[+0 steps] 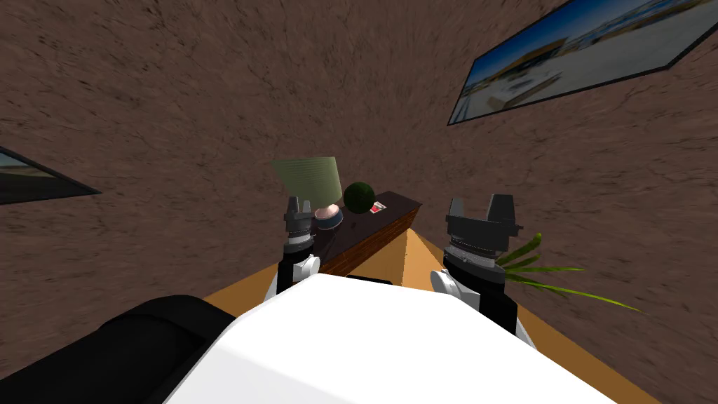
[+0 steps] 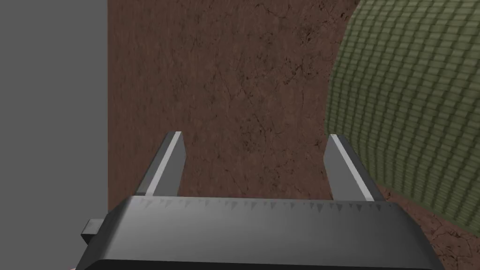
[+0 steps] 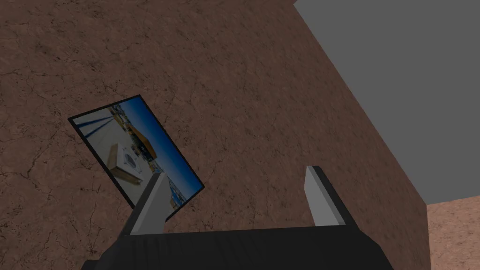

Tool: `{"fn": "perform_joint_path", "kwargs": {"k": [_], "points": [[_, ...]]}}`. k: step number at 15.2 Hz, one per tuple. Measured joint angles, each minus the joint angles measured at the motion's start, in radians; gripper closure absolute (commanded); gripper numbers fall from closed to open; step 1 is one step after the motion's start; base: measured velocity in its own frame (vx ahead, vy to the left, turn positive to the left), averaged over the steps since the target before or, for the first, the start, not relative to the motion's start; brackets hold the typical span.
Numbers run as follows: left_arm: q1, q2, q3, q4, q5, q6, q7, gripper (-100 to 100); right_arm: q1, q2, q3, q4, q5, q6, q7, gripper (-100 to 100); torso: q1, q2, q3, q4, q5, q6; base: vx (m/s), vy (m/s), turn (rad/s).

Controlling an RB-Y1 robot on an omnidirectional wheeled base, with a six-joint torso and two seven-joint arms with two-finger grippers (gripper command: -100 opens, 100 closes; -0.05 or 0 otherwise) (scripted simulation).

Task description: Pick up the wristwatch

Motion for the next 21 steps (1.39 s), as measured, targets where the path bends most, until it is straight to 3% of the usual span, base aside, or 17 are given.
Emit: {"fn": "perform_joint_path", "kwargs": {"k": [11,21], "points": [[-0.038,0.090,0.008,0.178,-0.036,-0.018,-0.034,-100,0.000,0.000,0.000,0.000,0.000,0.000,0.000,0,0.005,0.002,0.001,0.000,0.001,0.000,-0.024,0.054,-0.153],[-0.084,0.169,0.010,0.394,-0.084,-0.045,-0.078,-100,0.000,0.000,0.000,0.000,0.000,0.000,0.000,0,0.006,0.002,0.001,0.000,0.001,0.000,-0.036,0.065,-0.169]]}}
